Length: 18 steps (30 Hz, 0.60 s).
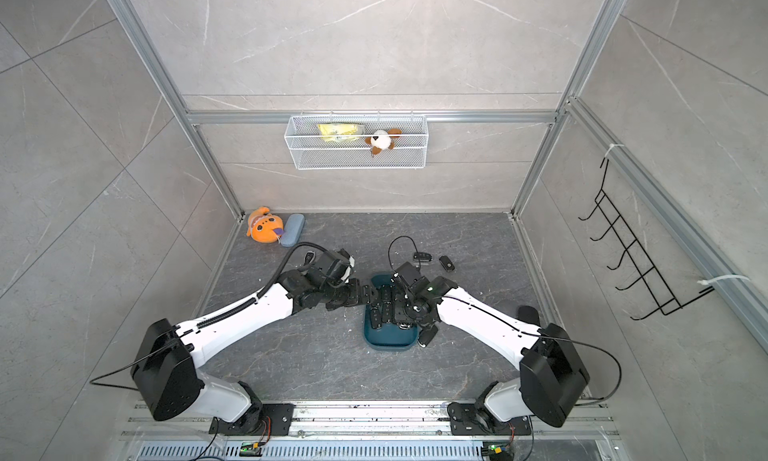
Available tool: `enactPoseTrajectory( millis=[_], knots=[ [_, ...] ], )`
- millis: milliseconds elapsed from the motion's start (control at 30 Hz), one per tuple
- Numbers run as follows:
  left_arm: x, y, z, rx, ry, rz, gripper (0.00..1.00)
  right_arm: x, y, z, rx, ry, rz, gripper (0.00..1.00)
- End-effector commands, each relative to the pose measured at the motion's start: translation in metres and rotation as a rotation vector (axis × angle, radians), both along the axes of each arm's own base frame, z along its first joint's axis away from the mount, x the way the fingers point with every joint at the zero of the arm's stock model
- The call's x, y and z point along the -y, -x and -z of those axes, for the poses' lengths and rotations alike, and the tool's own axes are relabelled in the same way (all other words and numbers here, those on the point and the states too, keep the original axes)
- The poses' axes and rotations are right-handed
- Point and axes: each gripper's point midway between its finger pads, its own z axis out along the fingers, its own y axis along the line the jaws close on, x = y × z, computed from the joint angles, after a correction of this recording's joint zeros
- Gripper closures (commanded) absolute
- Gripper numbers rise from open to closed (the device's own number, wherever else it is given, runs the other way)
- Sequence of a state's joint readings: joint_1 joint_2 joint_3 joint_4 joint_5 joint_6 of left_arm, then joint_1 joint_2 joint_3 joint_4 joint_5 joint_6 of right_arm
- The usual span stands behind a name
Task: Place the car key into the storage box
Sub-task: Place the car key in the storage box.
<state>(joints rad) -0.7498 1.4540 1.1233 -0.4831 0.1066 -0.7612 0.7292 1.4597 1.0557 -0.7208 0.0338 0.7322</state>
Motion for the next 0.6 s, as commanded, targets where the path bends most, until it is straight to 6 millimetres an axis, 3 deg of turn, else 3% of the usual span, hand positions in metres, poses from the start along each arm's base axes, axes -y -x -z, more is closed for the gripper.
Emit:
enactPoseTrajectory(
  millis=[0, 233, 567],
  knots=[
    [-0.021, -0.004, -0.012, 0.044, -0.006, -0.022, 0.00, -0.006, 0.013, 0.010, -0.093, 0.025, 0.030, 0.61],
    [-0.041, -0.012, -0.021, 0.073, 0.016, -0.073, 0.00, -0.016, 0.028, 0.034, -0.196, 0.056, 0.037, 0.61],
    [-0.045, -0.013, -0.019, 0.067, 0.023, -0.082, 0.00, -0.026, 0.032, 0.058, -0.279, 0.105, 0.020, 0.62]
  ],
)
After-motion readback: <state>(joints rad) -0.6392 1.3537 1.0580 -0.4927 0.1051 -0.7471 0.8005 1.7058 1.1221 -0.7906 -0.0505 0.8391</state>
